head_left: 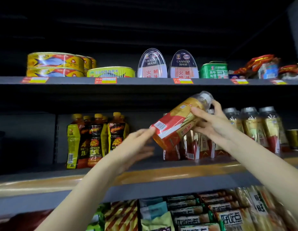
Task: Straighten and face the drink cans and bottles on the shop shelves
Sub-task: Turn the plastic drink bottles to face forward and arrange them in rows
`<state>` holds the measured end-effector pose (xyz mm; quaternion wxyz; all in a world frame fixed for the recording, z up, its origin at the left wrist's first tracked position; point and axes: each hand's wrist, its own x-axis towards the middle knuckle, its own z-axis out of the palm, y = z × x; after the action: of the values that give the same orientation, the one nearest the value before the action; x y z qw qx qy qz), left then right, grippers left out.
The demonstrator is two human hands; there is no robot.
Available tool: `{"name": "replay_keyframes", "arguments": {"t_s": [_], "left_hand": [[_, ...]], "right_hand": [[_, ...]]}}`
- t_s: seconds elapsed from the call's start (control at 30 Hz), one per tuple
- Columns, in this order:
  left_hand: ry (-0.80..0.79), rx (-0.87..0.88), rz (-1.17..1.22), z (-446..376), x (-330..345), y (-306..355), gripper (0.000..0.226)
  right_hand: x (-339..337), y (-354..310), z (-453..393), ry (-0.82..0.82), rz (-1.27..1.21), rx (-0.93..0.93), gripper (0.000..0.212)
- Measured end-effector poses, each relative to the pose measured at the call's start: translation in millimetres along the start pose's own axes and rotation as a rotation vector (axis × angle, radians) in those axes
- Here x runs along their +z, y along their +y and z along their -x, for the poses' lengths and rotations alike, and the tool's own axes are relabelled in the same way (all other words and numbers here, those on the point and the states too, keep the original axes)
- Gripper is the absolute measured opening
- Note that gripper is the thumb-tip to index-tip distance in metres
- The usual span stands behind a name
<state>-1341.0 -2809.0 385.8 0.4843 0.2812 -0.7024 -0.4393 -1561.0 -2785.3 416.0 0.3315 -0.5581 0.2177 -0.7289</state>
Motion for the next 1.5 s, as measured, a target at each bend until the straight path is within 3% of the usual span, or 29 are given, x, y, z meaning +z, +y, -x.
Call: {"name": "replay_keyframes", "arguments": {"t_s": [0.07, 0.17, 0.27, 0.4, 0.5, 0.7, 0.83, 0.97, 1.03, 1.13, 1.23, 1.33, 1.43, 1.5], "left_hand": [[-0.091, -0.084, 0.204, 7, 10, 1, 0.033], [0.015, 0.048, 0.336, 10, 16, 2, 0.039], [0.2, 0.329, 0.095, 11, 17, 1, 0.052], [0.212, 0.645, -0.324, 18, 11, 4, 0.072], [0.218, 0.699, -0.37, 18, 7, 6, 0.075], [0.137, 0.775, -0.505, 26, 2, 14, 0.081], [0.071, 0.668, -0.626, 24, -4, 8, 0.074], [0.056, 0.235, -0.093, 17, -1, -3, 0.058], [0.053, 0.155, -0.009, 10, 0, -6, 0.061], [0.157, 0.265, -0.121, 4, 6, -12, 0.058], [0.349, 0.548, -0.488, 1, 9, -15, 0.067], [0.279, 0.723, -0.748, 3, 8, -12, 0.074], [0.125, 0.656, -0.865, 6, -3, -8, 0.066], [0.16, 0.613, -0.945, 5, -14, -6, 0.056]], "right_hand": [[2, -7, 4, -0.01, -0.006, 0.01, 0.083], [4, -13, 8, -0.019, 0.054, 0.084, 0.071], [6, -9, 13, -0.007, 0.025, 0.307, 0.049], [1, 6, 18, 0.009, -0.189, 0.469, 0.051], [4, 8, 17, 0.021, -0.267, 0.49, 0.059], [15, 9, 21, 0.004, -0.24, 0.531, 0.046], [18, 13, 26, 0.066, -0.209, 0.406, 0.052], [21, 14, 20, 0.127, -0.062, 0.116, 0.083], [21, 16, 20, 0.085, -0.023, 0.054, 0.09], [17, 17, 21, 0.038, -0.03, 0.069, 0.091], [22, 16, 23, -0.029, -0.047, 0.218, 0.06], [25, 17, 24, -0.02, -0.099, 0.33, 0.051], [19, 12, 23, 0.075, 0.006, 0.202, 0.059], [15, 8, 26, 0.094, 0.397, -0.036, 0.084]]}}
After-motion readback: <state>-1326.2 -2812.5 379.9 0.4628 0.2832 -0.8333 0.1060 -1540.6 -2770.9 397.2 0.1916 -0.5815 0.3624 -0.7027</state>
